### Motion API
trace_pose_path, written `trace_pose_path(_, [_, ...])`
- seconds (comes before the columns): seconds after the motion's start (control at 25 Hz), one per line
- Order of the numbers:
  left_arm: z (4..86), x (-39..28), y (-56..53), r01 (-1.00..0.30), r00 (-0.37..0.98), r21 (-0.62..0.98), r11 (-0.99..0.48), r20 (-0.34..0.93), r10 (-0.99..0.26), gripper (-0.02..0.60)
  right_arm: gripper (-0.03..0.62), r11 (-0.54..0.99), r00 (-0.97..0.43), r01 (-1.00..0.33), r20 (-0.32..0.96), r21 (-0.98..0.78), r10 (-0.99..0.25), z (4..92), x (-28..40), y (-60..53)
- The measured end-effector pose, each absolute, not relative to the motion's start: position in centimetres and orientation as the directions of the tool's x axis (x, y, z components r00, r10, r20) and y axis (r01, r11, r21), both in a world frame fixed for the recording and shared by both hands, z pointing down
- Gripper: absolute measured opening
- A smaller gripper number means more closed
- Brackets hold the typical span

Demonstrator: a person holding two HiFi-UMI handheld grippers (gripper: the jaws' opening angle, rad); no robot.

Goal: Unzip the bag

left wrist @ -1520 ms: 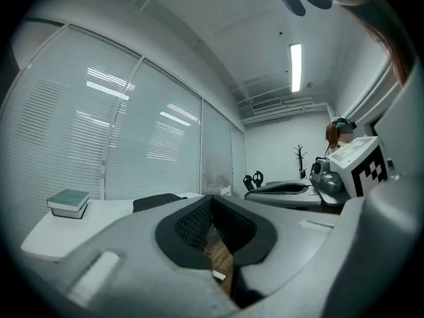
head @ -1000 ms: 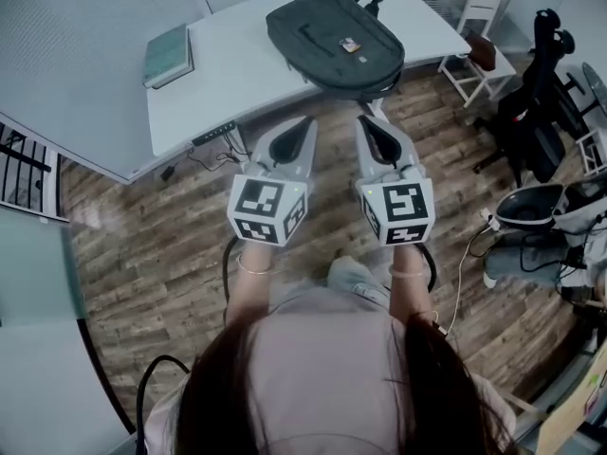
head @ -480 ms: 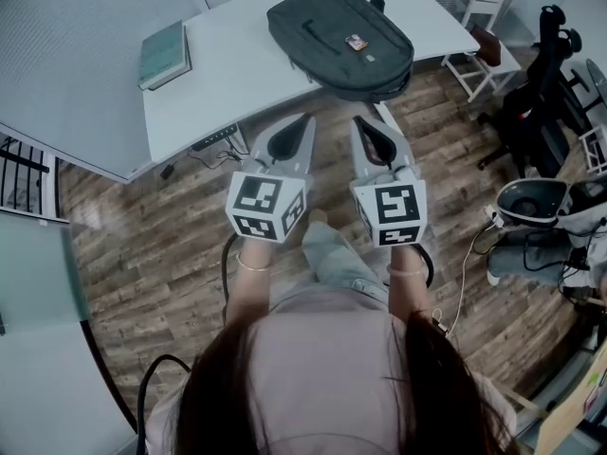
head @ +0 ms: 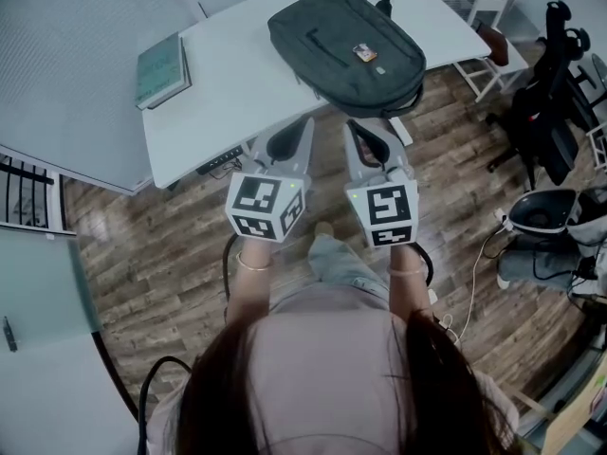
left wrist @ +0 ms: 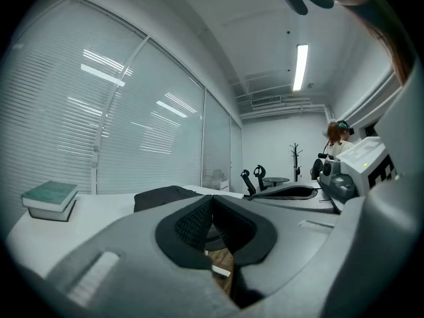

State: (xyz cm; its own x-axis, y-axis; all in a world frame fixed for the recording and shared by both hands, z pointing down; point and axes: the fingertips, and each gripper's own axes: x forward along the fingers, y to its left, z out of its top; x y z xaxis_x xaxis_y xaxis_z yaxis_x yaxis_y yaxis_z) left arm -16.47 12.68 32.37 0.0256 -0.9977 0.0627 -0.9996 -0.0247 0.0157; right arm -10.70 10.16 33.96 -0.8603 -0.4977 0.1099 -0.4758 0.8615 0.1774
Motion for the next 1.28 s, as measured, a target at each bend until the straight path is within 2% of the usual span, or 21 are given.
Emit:
trace_pose_path(0.6, [34.4, -24.1, 4.7, -0.997, 0.070, 0.042, -0.067, 0.093, -0.993, 0.011, 0.003, 0.866, -0.846, -0.476, 0.189, 0.153, -0.498, 37.1, -18.7, 3.2])
trace_pose_path(1.28, [38.1, -27.8, -2.0, -0.979, 0.204, 0.058, -0.197, 0.163, -0.965, 0.012, 0.025, 0.832, -0.783, -0.544, 0.291, 0.107, -0.550, 41.6, -22.4, -0.6])
